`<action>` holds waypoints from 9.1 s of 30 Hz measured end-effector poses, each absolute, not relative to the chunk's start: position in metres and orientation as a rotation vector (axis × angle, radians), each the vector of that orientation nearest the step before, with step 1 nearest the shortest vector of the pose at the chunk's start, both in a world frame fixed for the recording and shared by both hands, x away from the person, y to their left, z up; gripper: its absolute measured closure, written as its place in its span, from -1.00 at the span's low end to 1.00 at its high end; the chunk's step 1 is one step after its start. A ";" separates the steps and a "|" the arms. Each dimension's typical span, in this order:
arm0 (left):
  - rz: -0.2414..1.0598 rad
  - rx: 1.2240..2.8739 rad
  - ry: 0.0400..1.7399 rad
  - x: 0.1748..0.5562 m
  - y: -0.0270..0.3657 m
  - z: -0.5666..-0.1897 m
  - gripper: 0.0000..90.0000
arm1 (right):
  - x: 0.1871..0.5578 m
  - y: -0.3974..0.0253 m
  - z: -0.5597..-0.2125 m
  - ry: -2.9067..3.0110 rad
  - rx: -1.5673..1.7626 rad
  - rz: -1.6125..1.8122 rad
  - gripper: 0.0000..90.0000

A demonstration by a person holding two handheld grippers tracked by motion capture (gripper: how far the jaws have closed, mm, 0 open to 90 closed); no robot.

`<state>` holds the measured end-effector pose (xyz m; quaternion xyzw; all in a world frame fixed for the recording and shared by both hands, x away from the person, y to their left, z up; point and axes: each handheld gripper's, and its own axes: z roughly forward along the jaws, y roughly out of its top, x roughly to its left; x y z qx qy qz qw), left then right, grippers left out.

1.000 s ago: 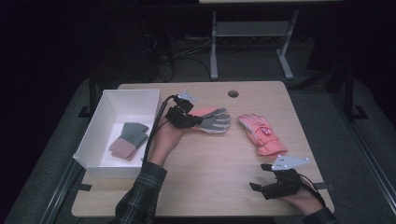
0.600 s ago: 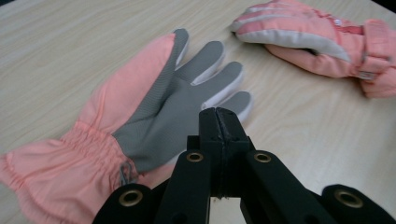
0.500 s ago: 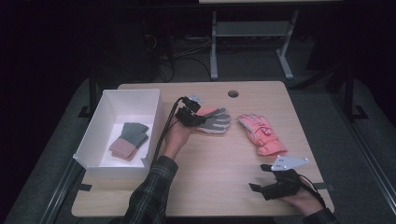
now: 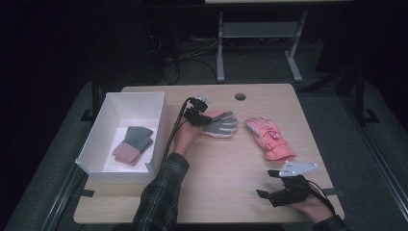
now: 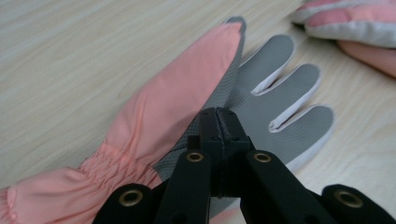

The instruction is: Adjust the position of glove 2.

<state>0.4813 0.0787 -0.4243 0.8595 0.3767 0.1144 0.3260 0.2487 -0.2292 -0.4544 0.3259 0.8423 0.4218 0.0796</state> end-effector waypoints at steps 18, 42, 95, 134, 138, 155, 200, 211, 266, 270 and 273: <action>0.193 2.295 0.973 0.468 0.077 -0.434 1.00 | 0.249 -0.230 -0.455 2.516 0.971 1.259 -0.68; 0.054 2.366 0.800 0.400 0.066 -0.430 1.00 | 0.248 -0.230 -0.454 2.507 0.980 1.253 -0.68; 0.115 2.426 0.896 0.376 0.099 -0.421 1.00 | 0.248 -0.234 -0.455 2.489 1.003 1.247 -0.69; -0.148 2.360 0.583 0.286 0.074 -0.436 1.00 | 0.250 -0.242 -0.457 2.464 1.065 1.195 -0.69; -0.146 2.364 0.537 0.286 0.061 -0.437 1.00 | 0.249 -0.242 -0.457 2.464 1.064 1.193 -0.69; 0.027 2.367 0.549 0.281 0.108 -0.438 0.21 | 0.251 -0.249 -0.450 2.438 1.145 1.176 -0.67; 0.114 2.344 0.646 0.275 0.133 -0.452 -0.68 | 0.353 -0.284 -0.410 2.330 1.244 1.090 0.49; 0.102 2.349 0.639 0.274 0.132 -0.453 -0.68 | 0.403 -0.282 -0.420 2.451 1.231 1.054 0.35; -0.080 2.347 0.452 0.271 0.063 -0.449 1.00 | 0.387 -0.275 -0.392 2.458 1.280 0.977 0.96; -0.088 2.349 0.434 0.274 0.051 -0.450 1.00 | 0.387 -0.275 -0.392 2.460 1.275 0.981 0.96; -0.092 2.357 0.416 0.275 0.041 -0.451 1.00 | 0.387 -0.274 -0.392 2.461 1.274 0.984 0.96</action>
